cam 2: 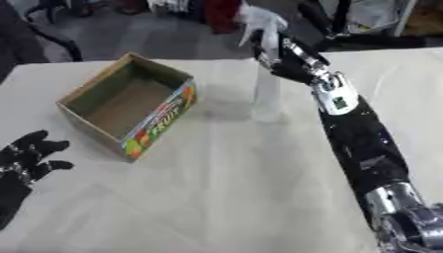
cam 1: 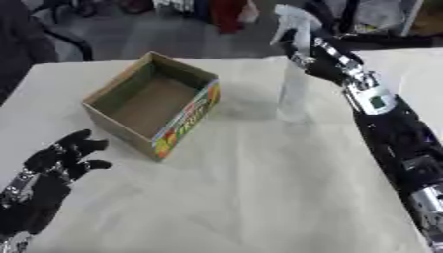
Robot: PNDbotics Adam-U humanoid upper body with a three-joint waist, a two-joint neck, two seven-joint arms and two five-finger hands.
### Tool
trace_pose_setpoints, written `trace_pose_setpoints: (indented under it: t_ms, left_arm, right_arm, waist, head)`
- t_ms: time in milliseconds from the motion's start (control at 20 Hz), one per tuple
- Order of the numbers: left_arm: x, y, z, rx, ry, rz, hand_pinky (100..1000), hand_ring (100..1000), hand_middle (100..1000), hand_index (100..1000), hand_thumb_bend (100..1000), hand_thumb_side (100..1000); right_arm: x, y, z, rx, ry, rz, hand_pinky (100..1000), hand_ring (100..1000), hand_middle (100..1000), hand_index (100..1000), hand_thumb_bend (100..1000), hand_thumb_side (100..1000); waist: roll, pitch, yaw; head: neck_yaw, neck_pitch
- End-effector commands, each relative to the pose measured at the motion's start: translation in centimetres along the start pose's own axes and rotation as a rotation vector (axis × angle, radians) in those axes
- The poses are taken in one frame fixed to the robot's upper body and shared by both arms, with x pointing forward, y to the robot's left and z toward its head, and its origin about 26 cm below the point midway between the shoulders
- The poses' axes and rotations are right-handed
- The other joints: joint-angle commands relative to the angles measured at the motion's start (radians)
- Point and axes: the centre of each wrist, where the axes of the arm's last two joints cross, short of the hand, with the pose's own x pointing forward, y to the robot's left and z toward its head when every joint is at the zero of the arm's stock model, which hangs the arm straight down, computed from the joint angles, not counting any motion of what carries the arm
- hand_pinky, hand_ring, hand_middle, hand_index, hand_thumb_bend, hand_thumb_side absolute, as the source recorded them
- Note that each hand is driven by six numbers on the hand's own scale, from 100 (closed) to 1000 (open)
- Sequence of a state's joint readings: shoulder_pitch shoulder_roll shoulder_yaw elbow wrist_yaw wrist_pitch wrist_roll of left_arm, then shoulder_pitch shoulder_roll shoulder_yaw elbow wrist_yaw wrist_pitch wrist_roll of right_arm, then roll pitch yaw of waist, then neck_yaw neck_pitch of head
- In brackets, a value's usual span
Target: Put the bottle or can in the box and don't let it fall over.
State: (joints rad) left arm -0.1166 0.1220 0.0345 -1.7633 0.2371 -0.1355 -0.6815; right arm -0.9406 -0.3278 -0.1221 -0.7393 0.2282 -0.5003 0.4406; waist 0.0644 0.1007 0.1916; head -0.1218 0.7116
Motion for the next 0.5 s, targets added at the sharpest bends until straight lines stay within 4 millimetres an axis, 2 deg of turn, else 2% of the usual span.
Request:
trace_pose_setpoints:
  t_ms: [50,500]
  left_arm:
    - [0.74,0.15,-0.59,-0.015,-0.028,-0.016,779,924,746,934,170,931]
    - [0.82,0.17,-0.72,-0.015,-0.033,-0.016,780,924,746,935,167,929]
  right_arm:
    - [0.91,-0.82,-0.73,0.001,-0.023,0.017,859,878,842,924,100,575]
    - [0.06,-0.34,-0.09,0.007,0.026,0.008,852,865,821,905,100,560]
  waist:
    - [-0.002,-0.008,0.002]
    - [-0.002,-0.006,0.000]
  head:
    - [-0.004,-0.010]
    - [-0.002,-0.009]
